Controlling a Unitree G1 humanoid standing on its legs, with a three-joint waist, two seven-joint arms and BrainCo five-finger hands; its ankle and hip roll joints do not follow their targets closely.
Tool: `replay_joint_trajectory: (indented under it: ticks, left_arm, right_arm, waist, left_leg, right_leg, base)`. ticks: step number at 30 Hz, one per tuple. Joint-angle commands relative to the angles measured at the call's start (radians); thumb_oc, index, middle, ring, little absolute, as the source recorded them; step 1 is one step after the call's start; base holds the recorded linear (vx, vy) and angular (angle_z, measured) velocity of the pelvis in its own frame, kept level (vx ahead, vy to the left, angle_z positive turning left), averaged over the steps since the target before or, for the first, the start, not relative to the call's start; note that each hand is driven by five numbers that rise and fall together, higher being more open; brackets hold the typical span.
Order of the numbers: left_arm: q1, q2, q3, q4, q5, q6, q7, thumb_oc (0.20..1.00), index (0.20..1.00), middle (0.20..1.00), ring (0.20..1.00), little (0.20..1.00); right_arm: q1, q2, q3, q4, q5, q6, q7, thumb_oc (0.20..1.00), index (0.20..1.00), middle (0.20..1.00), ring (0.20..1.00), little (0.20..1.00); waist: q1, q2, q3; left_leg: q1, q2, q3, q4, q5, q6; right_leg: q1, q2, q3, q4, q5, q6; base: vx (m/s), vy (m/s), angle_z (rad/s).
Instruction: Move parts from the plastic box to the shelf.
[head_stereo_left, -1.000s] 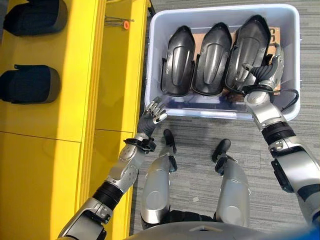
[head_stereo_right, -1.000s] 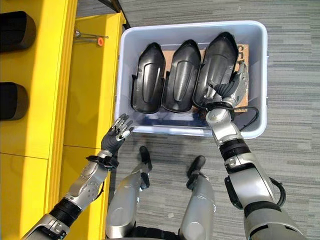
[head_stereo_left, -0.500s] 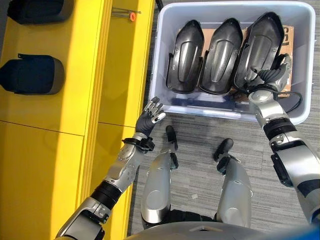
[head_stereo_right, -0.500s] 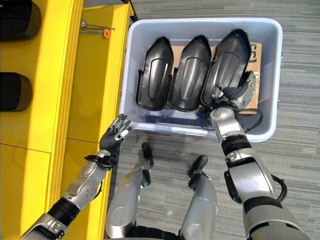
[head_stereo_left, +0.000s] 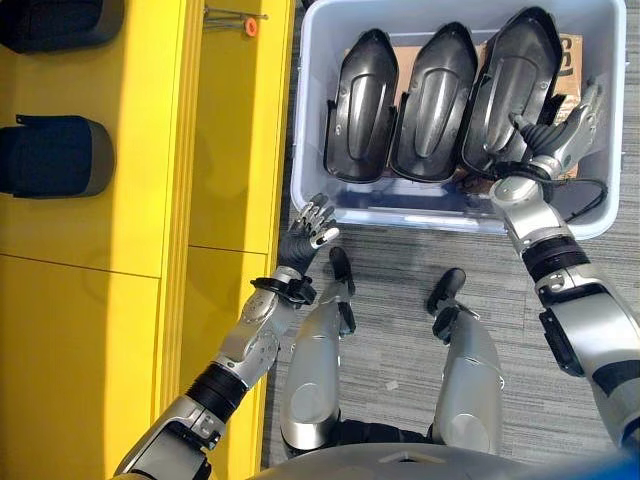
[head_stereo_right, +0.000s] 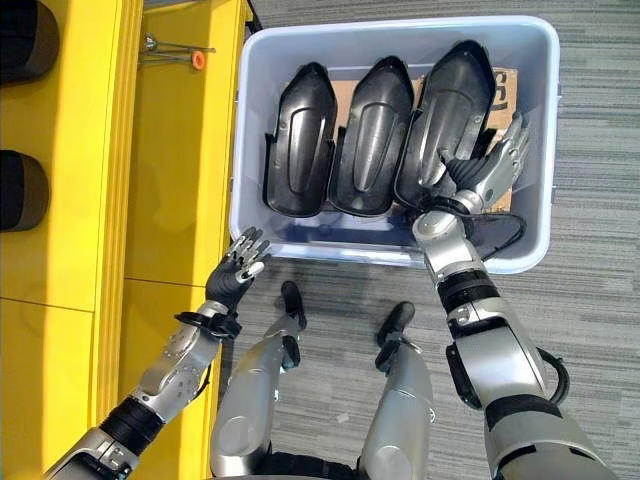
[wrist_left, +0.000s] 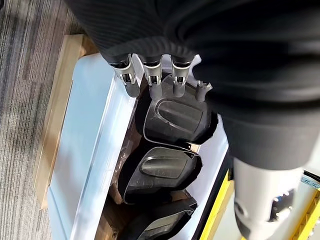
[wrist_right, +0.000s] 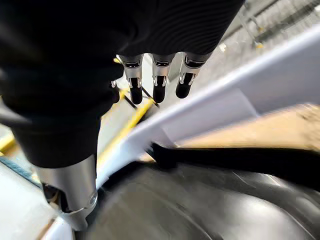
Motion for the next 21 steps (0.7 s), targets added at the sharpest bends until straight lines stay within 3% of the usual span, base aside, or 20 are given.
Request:
replay_joint_trajectory:
  ticks: [1,6,15,21]
  left_arm:
    - [0.004,0.000,-0.016,-0.071,-0.012,-0.034,-0.024,1.000,1.000,1.000,1.000,1.000]
    - [0.003,0.000,-0.019,-0.083,-0.010,-0.029,-0.014,1.000,1.000,1.000,1.000,1.000]
    - [-0.007,-0.004,-0.019,-0.092,-0.002,-0.005,0.002,1.000,1.000,1.000,1.000,1.000]
    - [-0.012,0.001,-0.035,-0.098,-0.011,0.019,-0.013,1.000,1.000,1.000,1.000,1.000]
  right_arm:
    - [-0.028,-0.012,-0.027,-0.005,0.162,-0.082,0.008,1.000,1.000,1.000,1.000,1.000]
    - [-0.025,0.005,-0.064,0.028,0.211,-0.115,0.012,1.000,1.000,1.000,1.000,1.000]
    - [-0.033,0.015,-0.061,0.075,0.304,-0.103,0.078,1.000,1.000,1.000,1.000,1.000]
    - [-0.062,-0.005,-0.029,0.134,0.244,-0.042,0.122,1.000,1.000,1.000,1.000,1.000]
  waist:
    - [0.014,0.011,-0.022]
    - [0.015,0.014,-0.022]
    - [0.020,0.020,-0.022]
    - [0.030,0.026,-0.022]
  left_leg:
    - [-0.039,0.003,-0.044,0.055,-0.095,-0.062]
    - [-0.060,0.001,-0.046,0.052,-0.092,-0.064]
    - [-0.083,0.003,-0.046,0.063,-0.092,-0.065]
    - [-0.110,0.005,-0.057,0.080,-0.092,-0.065]
  right_leg:
    - [-0.023,0.002,0.034,0.050,-0.040,0.075]
    - [-0.045,0.006,0.035,0.055,-0.040,0.074]
    - [-0.069,-0.002,0.036,0.076,-0.045,0.071]
    - [-0.092,-0.009,0.031,0.098,-0.048,0.070]
  base:
    - [0.00,0.000,0.00]
    - [0.00,0.000,0.00]
    - [0.00,0.001,0.00]
    - [0.01,-0.017,0.01]
